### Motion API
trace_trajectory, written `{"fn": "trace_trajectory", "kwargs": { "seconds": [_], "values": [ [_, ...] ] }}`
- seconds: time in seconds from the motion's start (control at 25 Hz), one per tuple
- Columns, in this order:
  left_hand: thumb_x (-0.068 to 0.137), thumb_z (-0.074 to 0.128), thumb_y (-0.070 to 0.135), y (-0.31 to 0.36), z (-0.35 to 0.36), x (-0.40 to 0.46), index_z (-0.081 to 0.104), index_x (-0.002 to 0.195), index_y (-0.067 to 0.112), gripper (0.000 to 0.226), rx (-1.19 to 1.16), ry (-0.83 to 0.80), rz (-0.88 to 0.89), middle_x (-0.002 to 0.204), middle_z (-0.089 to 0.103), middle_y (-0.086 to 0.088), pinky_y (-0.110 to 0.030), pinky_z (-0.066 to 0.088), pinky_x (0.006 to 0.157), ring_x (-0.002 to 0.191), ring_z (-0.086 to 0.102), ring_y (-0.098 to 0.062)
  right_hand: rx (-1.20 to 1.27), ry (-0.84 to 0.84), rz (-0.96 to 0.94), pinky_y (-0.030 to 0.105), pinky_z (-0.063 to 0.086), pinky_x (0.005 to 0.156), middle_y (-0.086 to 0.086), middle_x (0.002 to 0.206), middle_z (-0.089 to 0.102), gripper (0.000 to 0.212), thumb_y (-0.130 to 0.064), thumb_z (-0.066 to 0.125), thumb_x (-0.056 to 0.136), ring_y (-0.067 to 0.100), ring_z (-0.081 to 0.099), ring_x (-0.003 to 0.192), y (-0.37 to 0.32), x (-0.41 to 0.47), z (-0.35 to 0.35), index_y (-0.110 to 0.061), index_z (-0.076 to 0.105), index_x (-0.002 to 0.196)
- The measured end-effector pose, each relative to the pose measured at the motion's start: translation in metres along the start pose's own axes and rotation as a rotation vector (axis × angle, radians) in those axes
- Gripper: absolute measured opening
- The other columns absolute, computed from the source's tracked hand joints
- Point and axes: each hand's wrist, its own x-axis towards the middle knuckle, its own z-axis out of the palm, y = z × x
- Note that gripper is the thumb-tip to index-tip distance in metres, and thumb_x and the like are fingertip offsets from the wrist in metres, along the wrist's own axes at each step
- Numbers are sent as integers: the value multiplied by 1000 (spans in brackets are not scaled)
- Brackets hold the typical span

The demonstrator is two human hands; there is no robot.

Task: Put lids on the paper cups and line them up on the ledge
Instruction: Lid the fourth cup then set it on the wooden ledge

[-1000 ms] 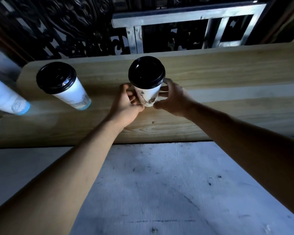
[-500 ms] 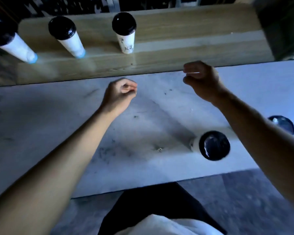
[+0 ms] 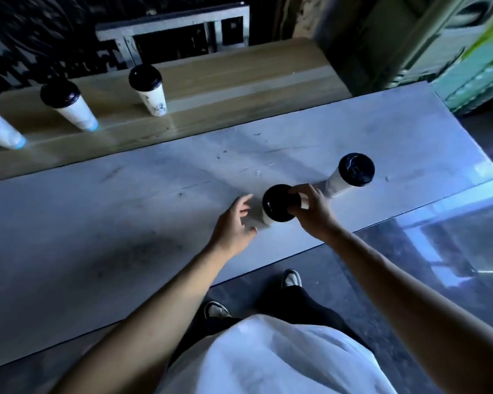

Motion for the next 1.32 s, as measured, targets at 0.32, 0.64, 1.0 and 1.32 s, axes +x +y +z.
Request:
{"fn": "trace_trajectory", "kwargs": {
  "seconds": [0.32, 0.64, 1.0, 1.32],
  "values": [
    [74, 76, 9, 10, 74, 24, 52, 136, 12, 67, -54, 125, -188, 130, 68, -14, -49, 53, 105, 125, 63, -32, 234, -202, -104, 48, 54, 92, -3, 109, 65, 49, -25, 63, 68, 25, 65, 99, 32, 15, -20, -30, 61, 117],
    [67, 75, 57, 69, 96, -15, 57, 129, 34, 68, -140, 321, -186, 124, 69, 17, -28, 54, 92, 110, 65, 0, 452, -464, 43, 50, 62, 83, 12, 104, 70, 31, -33, 65, 82, 27, 71, 76, 27, 42, -65, -26, 64, 113],
    [67, 79, 45, 111, 72, -26, 52, 121, 29, 63, -61, 391, -169, 102, 71, 13, -23, 56, 63, 80, 68, 4, 426, -428, -86, 57, 61, 74, 9, 79, 64, 41, -56, 48, 96, 26, 71, 72, -9, 36, -75, -17, 60, 94],
    [61, 78, 51, 107, 56, -31, 63, 106, 34, 51, -205, 153, -165, 93, 77, 10, -38, 61, 74, 85, 76, -12, 477, -556, -162, 33, 50, 97, 14, 124, 72, 37, -8, 47, 92, 25, 67, 116, -41, 55, -85, -18, 73, 115]
  ]
}}
